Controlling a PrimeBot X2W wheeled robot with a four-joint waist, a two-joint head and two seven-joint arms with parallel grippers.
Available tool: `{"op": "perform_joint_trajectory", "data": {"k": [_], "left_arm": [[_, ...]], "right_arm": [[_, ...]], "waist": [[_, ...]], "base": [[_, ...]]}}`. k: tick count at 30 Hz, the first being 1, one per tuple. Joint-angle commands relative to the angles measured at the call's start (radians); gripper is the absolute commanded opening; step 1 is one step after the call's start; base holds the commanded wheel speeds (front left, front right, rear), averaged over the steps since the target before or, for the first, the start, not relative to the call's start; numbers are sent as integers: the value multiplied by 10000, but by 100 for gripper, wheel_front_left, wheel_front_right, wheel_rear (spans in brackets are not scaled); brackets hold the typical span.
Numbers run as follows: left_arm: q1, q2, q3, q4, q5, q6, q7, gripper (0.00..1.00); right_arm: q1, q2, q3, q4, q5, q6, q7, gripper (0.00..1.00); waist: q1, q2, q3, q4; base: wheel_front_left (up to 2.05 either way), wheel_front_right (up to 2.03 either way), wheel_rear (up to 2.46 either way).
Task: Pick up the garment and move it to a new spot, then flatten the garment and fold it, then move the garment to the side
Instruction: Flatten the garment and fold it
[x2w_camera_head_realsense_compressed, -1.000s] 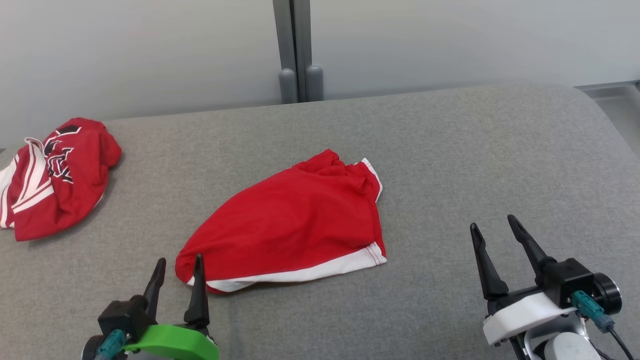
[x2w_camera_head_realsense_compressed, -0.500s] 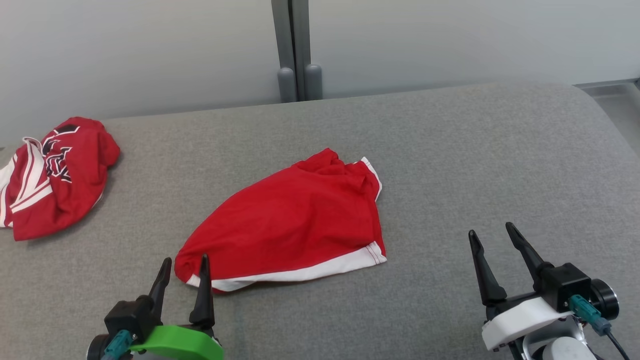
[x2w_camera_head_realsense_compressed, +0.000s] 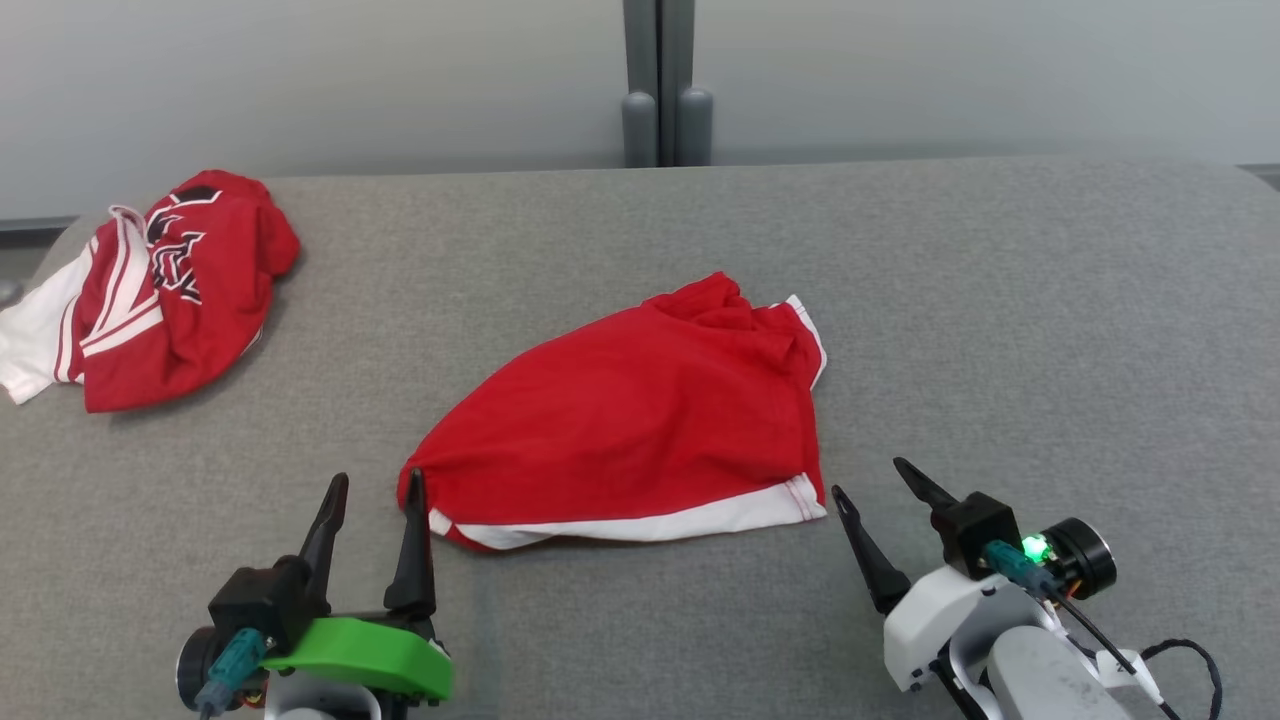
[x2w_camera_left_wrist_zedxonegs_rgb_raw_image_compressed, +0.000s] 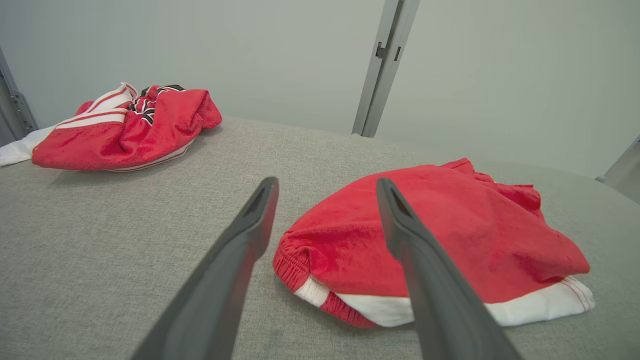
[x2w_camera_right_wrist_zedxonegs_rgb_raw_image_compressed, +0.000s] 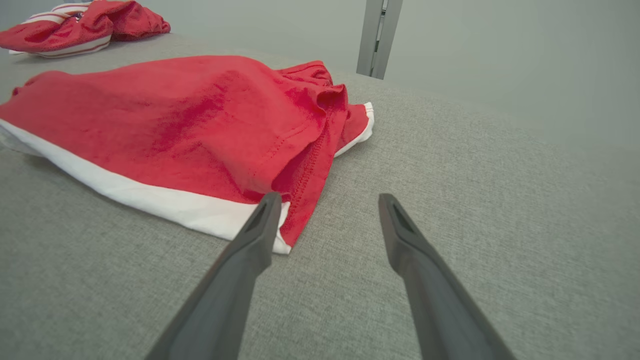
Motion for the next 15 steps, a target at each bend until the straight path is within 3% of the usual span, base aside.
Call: {"op": "perform_joint_trajectory", "data": {"k": [1,9,15], "left_arm": [[-196,13,25,-58,-12,6,-8,100],[-303,6,113,-169,-105,6,-8,100],[-318,4,176,-213,-155,6,-8,100]], "right_arm": [[-382,-36,105,452,-92,-10,-22,100],[-1638,-44,668,2746,-167,-11,-22,100],[-1664,-41,863,2740,-104,-11,-14,100]], "waist": [[0,0,359,484],[0,0,804,1091],[0,0,872,1187]], "base": [[0,0,0],[0,0,0],[0,0,0]]}}
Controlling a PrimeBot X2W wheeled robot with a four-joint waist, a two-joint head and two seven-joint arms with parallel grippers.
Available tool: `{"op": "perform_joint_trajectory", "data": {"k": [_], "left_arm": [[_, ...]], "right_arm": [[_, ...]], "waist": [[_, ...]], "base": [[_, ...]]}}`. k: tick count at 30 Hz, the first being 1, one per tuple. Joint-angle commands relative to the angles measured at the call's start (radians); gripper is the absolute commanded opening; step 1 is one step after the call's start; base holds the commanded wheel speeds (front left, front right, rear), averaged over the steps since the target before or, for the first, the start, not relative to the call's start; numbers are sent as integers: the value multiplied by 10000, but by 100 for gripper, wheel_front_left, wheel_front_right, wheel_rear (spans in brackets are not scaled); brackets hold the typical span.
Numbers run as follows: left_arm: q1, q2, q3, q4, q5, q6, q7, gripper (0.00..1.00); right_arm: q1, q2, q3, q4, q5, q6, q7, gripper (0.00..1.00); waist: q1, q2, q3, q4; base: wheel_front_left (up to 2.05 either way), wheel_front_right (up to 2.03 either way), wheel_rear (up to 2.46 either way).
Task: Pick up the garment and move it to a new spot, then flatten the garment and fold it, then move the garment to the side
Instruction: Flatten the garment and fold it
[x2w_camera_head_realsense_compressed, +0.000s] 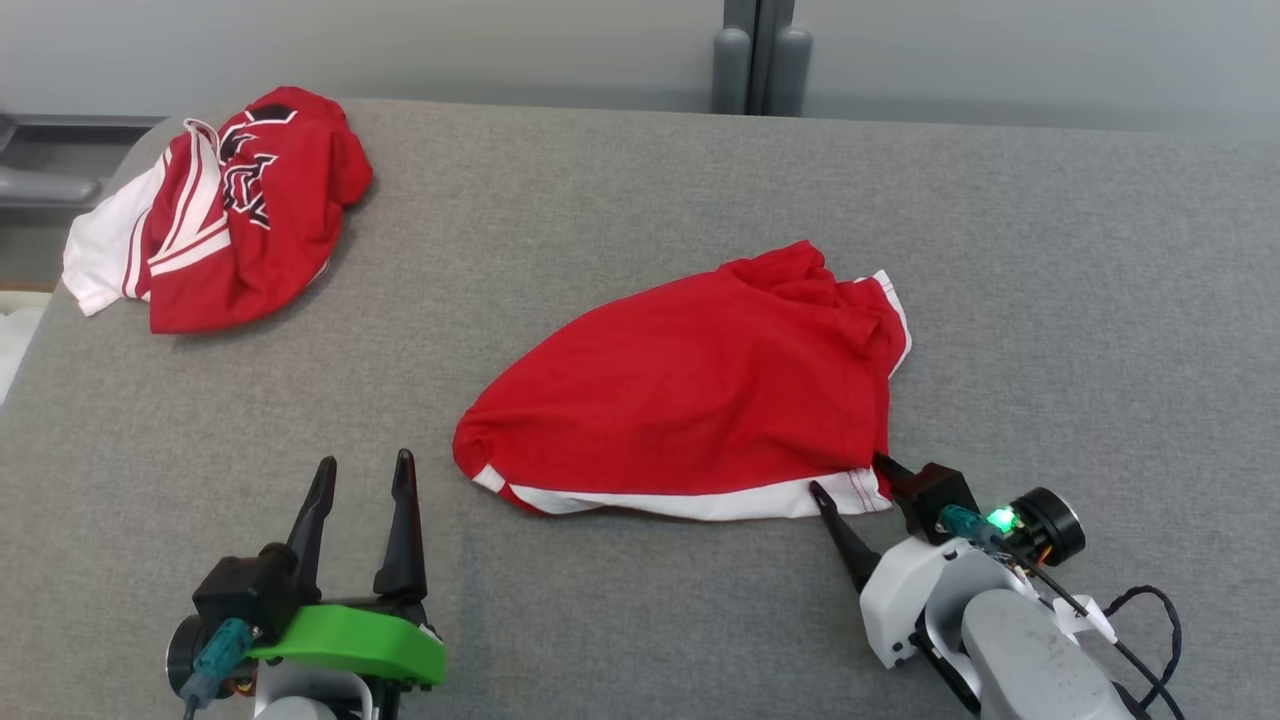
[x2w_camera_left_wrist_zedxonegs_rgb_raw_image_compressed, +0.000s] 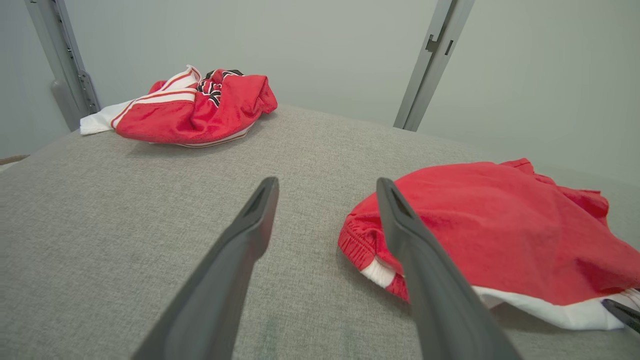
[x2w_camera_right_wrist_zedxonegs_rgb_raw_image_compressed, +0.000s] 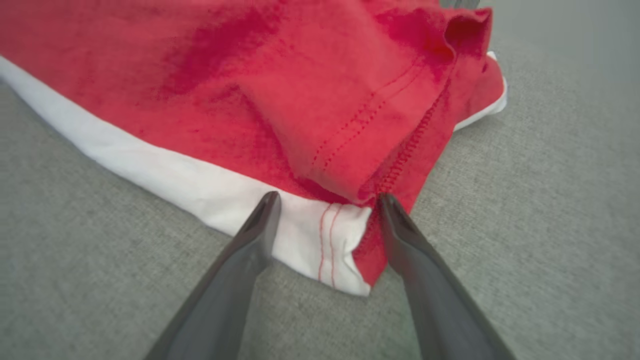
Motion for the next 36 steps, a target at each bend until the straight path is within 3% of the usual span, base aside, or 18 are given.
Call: {"op": "perform_joint_trajectory", "data": {"k": [1,11,14,18,22,23,24,36], "left_arm": [[-148,6,54,-34,-55,6,-8,100],[-150,6,129,-54,-21,5,-8,100],[-174,6,133,-36,-28,5,-8,100],[-188,6,132,44,-80,5,-8,100],[-171,5,18,237,-198,5,-8,100],[-160,7,-53,335,-290,5,-8,100],[-147,5,-143,442,-317,5,-8,100],[-980,454,-1960,2981,-2090,7,-6,100]], "right_arm": [[185,-44,23,-128,9,-11,-4,100],[675,-50,325,-333,185,-11,5,100],[675,-49,473,-298,323,-11,10,95],[594,-43,745,-343,514,-7,11,54],[410,-46,801,-259,507,-7,10,25],[356,-46,809,-235,495,-7,8,7],[307,-46,806,-242,495,-7,8,2],[245,-108,384,-504,394,-12,-3,0]], "waist": [[0,0,47,38],[0,0,111,-136],[0,0,123,-145],[0,0,124,-148],[0,0,122,-140],[0,0,120,-140],[0,0,121,-145],[0,0,100,-337]], "base": [[0,0,0],[0,0,0],[0,0,0],[0,0,0],[0,0,0],[0,0,0],[0,0,0],[0,0,0]]}}
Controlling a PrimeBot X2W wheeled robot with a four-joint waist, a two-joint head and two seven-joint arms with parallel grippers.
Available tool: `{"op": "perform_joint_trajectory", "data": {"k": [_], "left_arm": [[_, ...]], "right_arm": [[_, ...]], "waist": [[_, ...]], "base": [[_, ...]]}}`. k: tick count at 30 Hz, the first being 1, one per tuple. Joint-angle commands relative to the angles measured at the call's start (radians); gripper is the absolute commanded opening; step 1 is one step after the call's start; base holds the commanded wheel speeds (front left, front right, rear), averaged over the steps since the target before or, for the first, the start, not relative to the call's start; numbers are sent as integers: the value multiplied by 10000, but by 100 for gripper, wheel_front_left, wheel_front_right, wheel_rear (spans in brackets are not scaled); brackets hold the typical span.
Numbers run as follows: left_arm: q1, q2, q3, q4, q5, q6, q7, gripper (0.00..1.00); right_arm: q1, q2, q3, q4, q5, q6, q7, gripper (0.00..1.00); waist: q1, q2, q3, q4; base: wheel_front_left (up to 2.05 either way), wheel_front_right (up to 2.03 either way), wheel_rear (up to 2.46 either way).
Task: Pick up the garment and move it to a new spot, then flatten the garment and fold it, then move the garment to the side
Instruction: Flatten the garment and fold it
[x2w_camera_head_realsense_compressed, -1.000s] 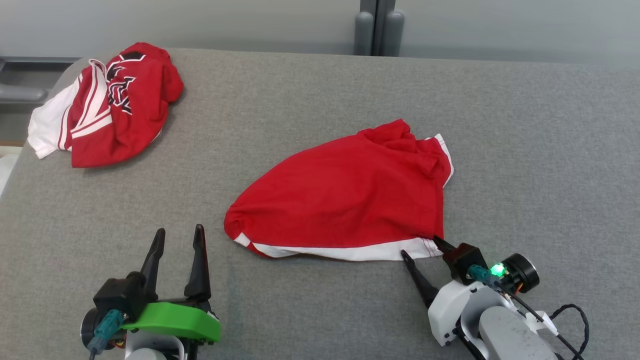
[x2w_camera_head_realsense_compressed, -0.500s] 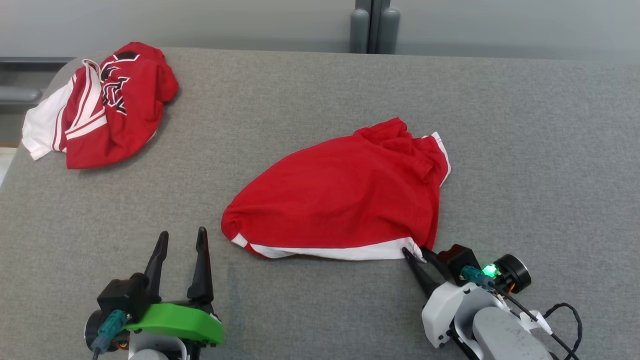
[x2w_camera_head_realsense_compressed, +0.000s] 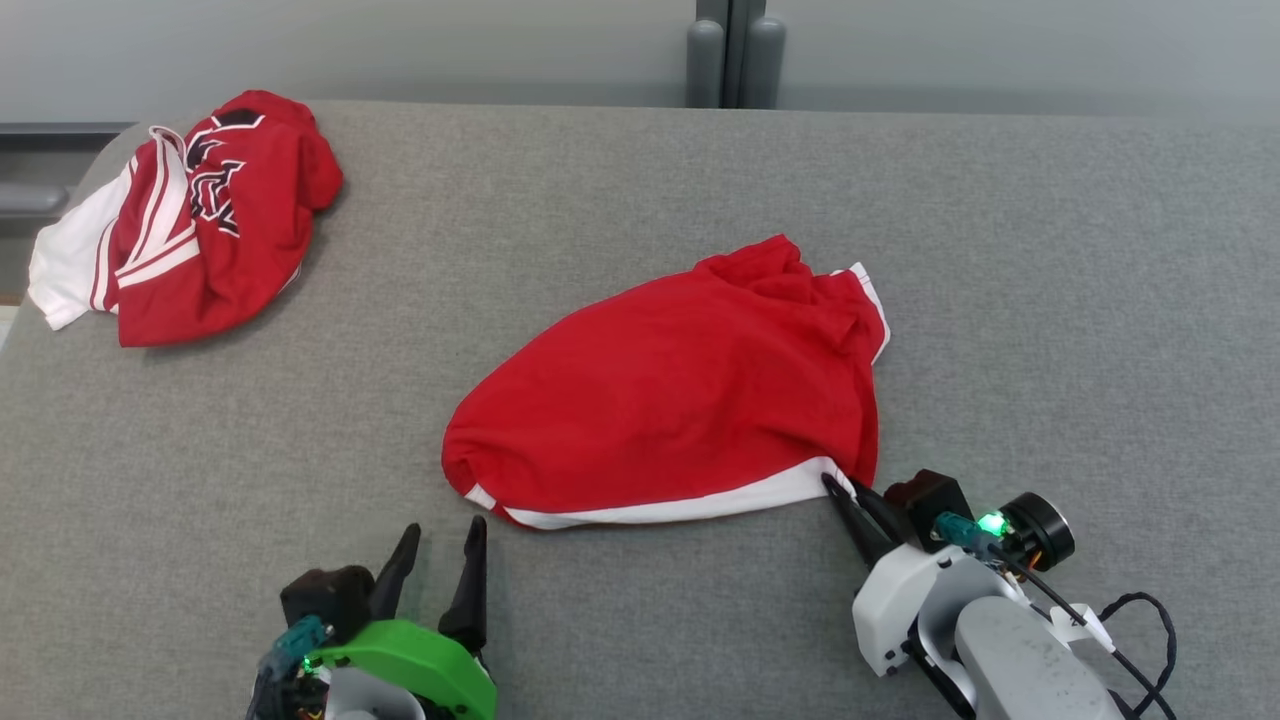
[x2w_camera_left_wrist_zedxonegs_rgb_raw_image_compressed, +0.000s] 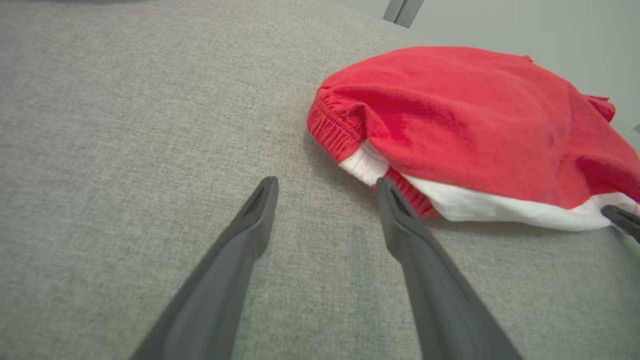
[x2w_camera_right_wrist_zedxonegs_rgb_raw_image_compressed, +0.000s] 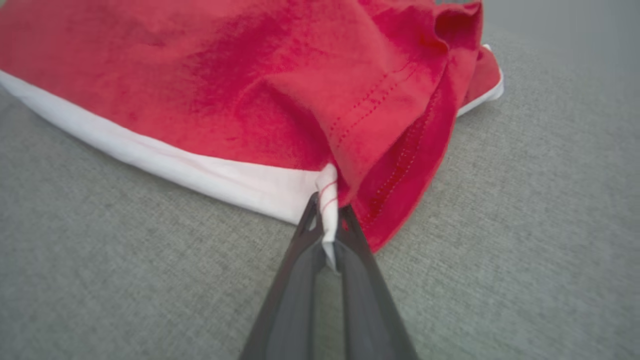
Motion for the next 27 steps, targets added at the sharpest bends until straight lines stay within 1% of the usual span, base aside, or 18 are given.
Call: {"op": "perform_joint_trajectory", "data": {"k": [1,5,9,15,21,22,23,24,25,26,27], "left_arm": [[-291,71,-184,223,-314,9,4,100],[-768,-26,-655,764,-1641,9,13,100],[-1093,-9,-974,1190,-2631,8,6,100],[-1434,-8,-1565,1278,-3789,8,-6,100],[-1670,182,-2180,1088,-4525,8,-11,100],[-1693,193,-2244,1074,-4604,8,-13,80],[-1700,224,-2311,1070,-4621,8,-13,64],[-1711,257,-2374,1076,-4666,8,-13,40],[-1722,286,-2410,1068,-4707,8,-12,31],[-1735,328,-2433,1048,-4745,8,-5,4],[-1741,350,-2477,1034,-4763,8,-4,0]], "right_arm": [[25,-71,-23,-34,-60,-14,-1,0],[-24,-82,10,-72,-74,-14,-1,0],[-87,-80,48,-97,-63,-14,-1,0],[-146,-72,91,-116,-10,-14,0,0],[-126,-66,128,-136,8,-14,0,0],[-113,-65,128,-147,16,-14,0,0],[-101,-65,130,-158,20,-14,0,0],[-85,-63,135,-171,19,-14,0,0],[-76,-59,127,-189,28,-14,0,0],[-72,-57,121,-211,33,-14,0,0],[-72,-56,105,-235,33,-14,0,0]], "waist": [[0,0,11,-38],[0,0,45,-152],[0,0,90,-230],[0,0,119,-328],[0,0,96,-371],[0,0,87,-382],[0,0,80,-394],[0,0,74,-407],[0,0,69,-418],[0,0,70,-431],[0,0,73,-440]], "base": [[0,0,0],[0,0,0],[0,0,0],[0,0,0],[0,0,0],[0,0,0],[0,0,0],[0,0,0],[0,0,0],[0,0,0],[0,0,0]]}}
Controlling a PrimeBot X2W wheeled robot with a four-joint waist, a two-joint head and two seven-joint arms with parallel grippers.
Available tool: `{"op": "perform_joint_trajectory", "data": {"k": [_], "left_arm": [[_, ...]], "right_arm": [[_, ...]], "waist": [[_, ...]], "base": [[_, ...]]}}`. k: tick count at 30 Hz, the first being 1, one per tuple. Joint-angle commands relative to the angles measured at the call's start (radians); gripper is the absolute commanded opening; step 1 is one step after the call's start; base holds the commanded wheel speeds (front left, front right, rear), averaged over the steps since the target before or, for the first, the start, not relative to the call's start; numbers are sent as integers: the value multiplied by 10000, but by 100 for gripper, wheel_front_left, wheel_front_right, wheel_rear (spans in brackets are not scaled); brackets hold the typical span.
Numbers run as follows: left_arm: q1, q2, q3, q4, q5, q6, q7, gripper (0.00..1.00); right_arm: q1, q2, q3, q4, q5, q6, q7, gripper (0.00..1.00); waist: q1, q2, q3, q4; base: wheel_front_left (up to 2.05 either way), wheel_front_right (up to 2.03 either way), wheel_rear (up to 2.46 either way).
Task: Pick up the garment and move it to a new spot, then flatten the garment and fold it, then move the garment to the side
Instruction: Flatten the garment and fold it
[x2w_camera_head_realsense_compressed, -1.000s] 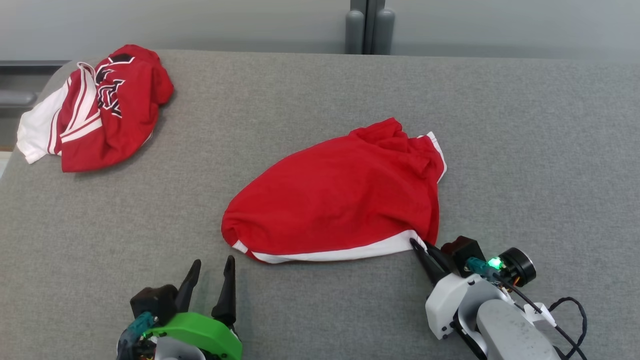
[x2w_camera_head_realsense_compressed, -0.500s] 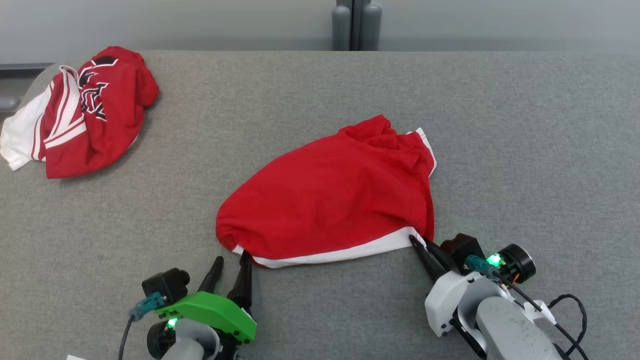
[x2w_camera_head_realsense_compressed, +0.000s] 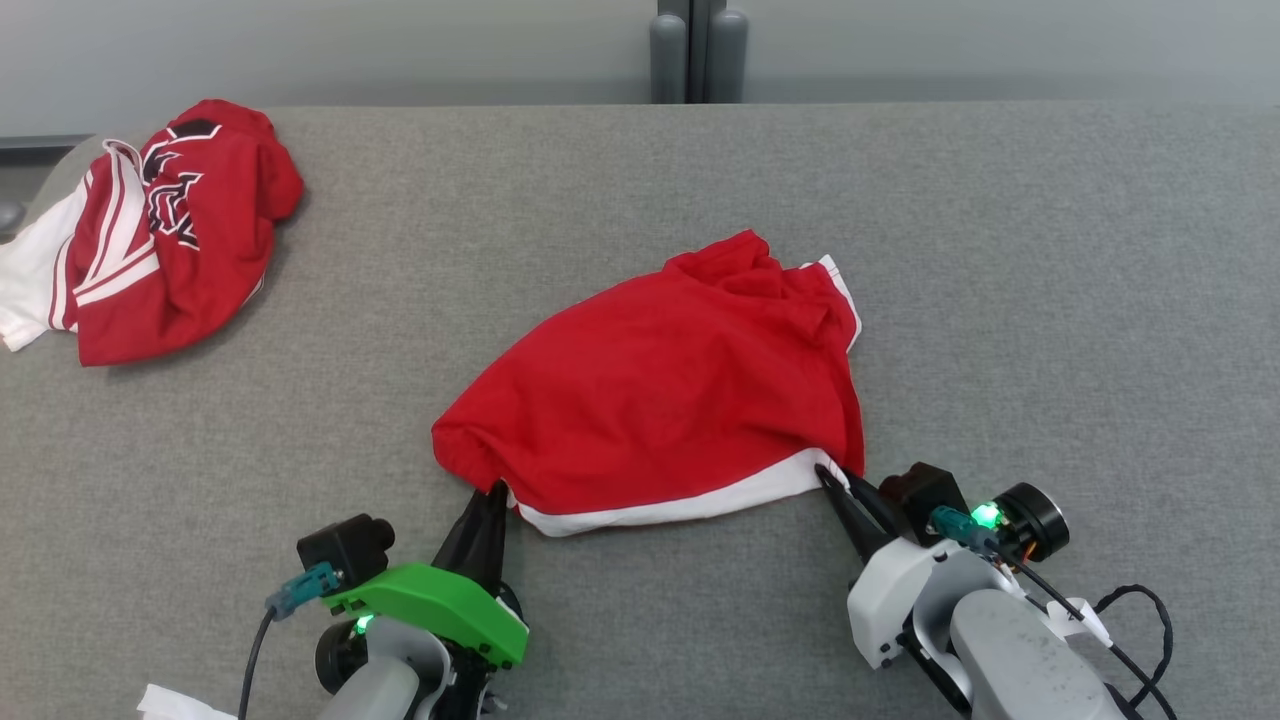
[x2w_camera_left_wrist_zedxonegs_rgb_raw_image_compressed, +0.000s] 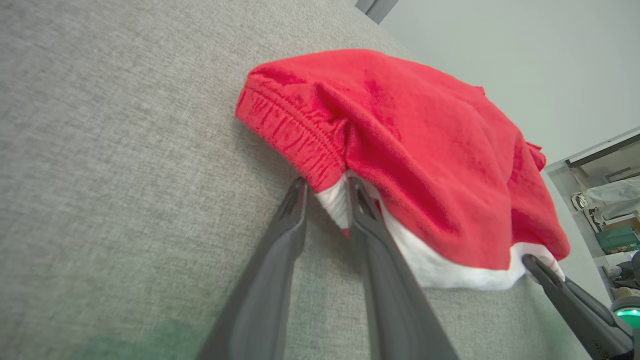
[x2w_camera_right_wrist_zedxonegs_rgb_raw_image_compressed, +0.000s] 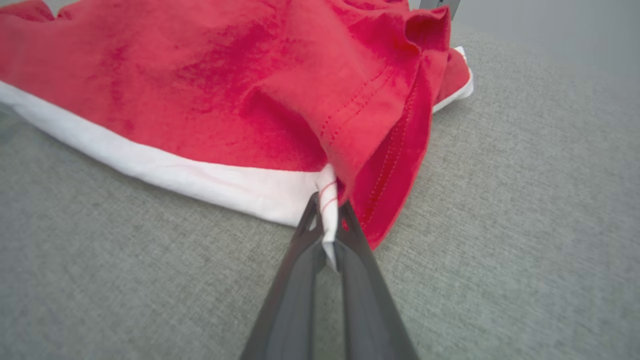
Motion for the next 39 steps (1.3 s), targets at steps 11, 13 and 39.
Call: {"op": "perform_joint_trajectory", "data": {"k": [11,13,39], "left_arm": [[129,454,528,-1166,648,8,-7,0],[238,555,699,-1518,914,8,-6,0],[-42,3825,2375,-8672,3159,32,149,0]], "right_arm": [[62,-14,-537,-661,599,-14,0,0],[46,-10,-602,-899,844,-14,-2,0],[522,-1657,-1499,-8734,3521,-14,1779,0]], "waist": [[0,0,-179,-102],[0,0,-253,-135],[0,0,-1388,-1397]], "base": [[0,0,0],[0,0,0],[0,0,0]]}}
